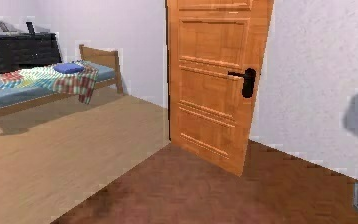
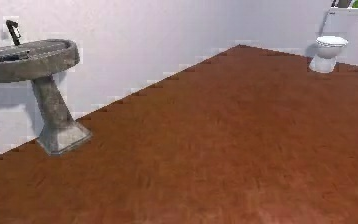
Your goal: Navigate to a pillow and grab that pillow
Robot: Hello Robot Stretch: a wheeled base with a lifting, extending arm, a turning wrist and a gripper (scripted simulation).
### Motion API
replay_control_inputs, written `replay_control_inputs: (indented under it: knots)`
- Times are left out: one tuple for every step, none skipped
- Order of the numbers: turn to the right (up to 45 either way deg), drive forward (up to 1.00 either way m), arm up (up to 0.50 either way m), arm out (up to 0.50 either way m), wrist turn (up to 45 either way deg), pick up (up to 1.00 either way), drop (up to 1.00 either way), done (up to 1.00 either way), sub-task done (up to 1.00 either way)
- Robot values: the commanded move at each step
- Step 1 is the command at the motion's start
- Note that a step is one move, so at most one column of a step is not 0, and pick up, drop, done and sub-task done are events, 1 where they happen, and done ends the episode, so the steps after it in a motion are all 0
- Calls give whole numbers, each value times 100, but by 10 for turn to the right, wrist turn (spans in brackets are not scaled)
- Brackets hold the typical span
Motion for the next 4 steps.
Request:
replay_control_inputs:
  knots:
    - [-60,0,0,0,0,0,0,0,0]
    - [0,35,0,0,0,0,0,0,0]
    - [-300,0,0,0,0,0,0,0,0]
    - [0,100,0,0,0,0,0,0,0]
